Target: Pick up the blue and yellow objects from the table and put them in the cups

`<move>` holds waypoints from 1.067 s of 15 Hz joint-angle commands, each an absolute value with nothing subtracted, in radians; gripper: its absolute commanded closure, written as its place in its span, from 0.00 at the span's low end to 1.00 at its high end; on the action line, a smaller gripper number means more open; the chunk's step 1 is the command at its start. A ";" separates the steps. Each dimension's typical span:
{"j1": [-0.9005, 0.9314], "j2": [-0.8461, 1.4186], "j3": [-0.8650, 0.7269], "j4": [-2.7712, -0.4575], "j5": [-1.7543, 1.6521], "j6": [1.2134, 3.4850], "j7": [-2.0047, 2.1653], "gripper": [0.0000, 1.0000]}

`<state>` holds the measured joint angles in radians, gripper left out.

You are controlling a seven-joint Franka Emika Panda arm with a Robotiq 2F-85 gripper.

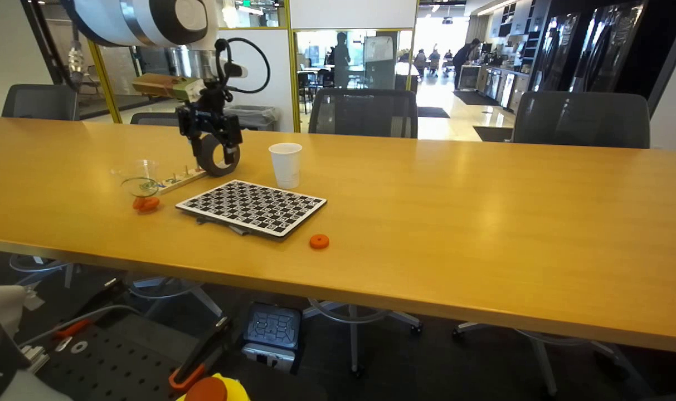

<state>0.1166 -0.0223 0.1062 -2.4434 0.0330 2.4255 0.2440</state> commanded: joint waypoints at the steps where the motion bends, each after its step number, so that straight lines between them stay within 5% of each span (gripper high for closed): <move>1: 0.059 -0.047 0.053 -2.467 0.065 2.429 0.223 0.00; 16: -0.132 -0.010 -0.134 -2.564 0.178 2.466 0.260 0.00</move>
